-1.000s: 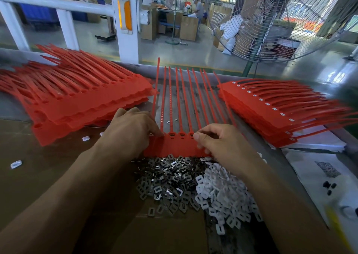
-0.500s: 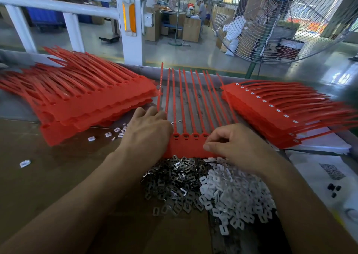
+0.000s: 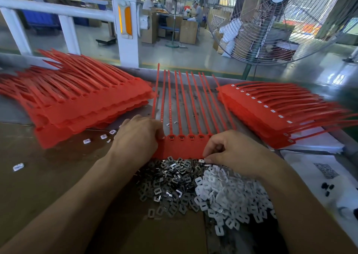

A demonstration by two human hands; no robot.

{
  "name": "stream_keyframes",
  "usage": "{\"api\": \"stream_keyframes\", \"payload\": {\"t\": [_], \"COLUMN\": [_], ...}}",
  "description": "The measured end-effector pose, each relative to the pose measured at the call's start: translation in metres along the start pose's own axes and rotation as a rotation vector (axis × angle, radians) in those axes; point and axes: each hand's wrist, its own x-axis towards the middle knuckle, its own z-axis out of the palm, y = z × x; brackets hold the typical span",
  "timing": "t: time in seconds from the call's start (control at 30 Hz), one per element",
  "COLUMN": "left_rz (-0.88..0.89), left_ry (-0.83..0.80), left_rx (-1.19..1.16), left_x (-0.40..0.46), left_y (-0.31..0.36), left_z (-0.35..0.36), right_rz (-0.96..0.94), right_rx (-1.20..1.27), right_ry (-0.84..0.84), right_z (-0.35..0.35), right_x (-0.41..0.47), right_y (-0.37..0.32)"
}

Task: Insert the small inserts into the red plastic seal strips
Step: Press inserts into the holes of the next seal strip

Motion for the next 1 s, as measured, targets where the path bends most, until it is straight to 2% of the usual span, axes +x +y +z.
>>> {"api": "stream_keyframes", "payload": {"t": [0.17,0.3,1.0], "left_rz": [0.018,0.013,0.038], "left_ry": [0.021,0.040,0.045], "left_rx": [0.002,-0.007,-0.013], "left_x": [-0.002,-0.005,-0.007], "left_y": [-0.001,0.002,0.002], "left_z": [0.000,-0.001,-0.002], "right_rz": [-0.030,-0.067,-0.007], "right_rx": [0.023,0.058,-0.010], "right_ry": [0.051,0.006,0.024], "right_z": [-0.008,-0.012,0.000], "right_x": [-0.003,-0.006,-0.004], "right_y": [0.003,0.006,-0.002]}}
